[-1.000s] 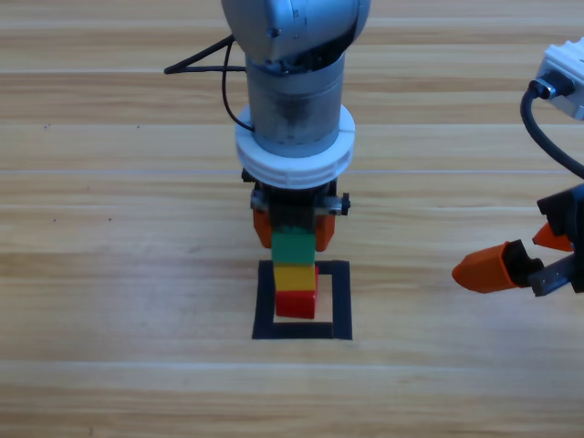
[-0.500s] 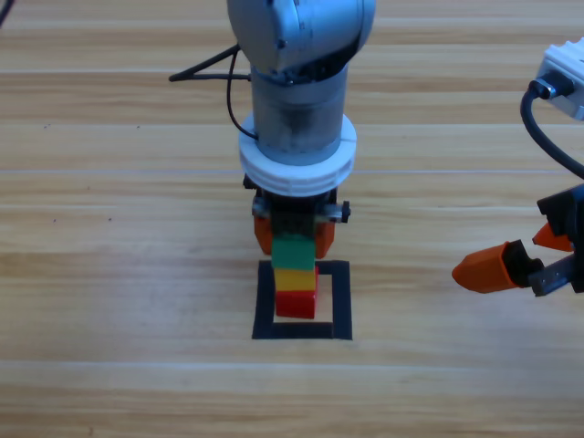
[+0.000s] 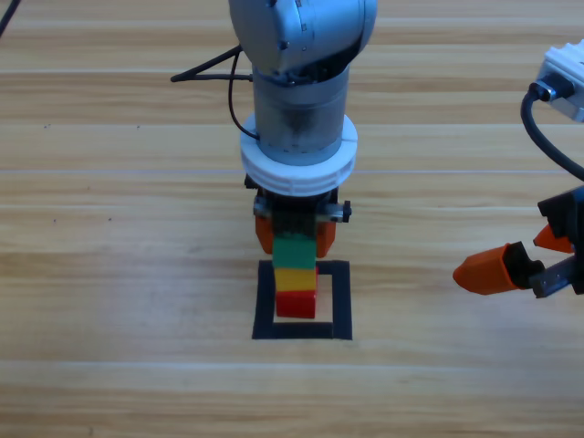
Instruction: Stack the blocks in the rectangular block: red at the bottom, yellow in the middle, green on top
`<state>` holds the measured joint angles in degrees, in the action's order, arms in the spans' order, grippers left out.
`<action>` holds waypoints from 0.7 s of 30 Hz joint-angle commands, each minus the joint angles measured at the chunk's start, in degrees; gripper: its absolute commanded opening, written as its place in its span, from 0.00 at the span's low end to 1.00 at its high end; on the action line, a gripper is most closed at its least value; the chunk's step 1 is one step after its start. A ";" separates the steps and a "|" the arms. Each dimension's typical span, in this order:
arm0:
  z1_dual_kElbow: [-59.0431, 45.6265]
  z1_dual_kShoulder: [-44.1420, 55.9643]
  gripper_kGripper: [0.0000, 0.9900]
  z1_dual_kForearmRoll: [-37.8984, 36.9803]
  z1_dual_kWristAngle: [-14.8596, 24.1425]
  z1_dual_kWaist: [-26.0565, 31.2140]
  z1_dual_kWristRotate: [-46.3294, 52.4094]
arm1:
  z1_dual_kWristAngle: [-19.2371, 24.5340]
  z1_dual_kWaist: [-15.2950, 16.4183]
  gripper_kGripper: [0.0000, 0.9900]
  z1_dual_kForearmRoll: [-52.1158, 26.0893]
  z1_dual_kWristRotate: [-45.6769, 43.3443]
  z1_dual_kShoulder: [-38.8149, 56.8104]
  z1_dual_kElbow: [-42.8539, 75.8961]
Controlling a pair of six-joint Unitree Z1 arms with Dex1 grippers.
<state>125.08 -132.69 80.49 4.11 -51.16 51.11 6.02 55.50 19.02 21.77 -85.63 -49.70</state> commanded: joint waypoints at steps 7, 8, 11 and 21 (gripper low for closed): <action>-1.06 0.32 0.99 -0.42 0.73 0.44 -0.31 | 0.30 -1.63 1.00 -1.18 -0.42 -0.06 1.36; -1.06 0.41 0.99 -0.42 0.73 0.44 -0.31 | 0.30 -1.63 1.00 -1.18 -0.42 -0.06 1.36; -1.06 0.41 1.00 -0.33 0.73 0.44 -0.31 | 0.30 -1.63 1.00 -1.18 -0.42 -0.06 1.36; 0.34 12.72 1.00 -0.25 5.65 0.44 0.92 | 0.30 -1.63 1.00 -1.18 0.02 0.20 1.36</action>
<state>125.36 -129.80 80.49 6.71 -51.14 51.12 6.02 55.50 18.90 21.77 -85.63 -49.70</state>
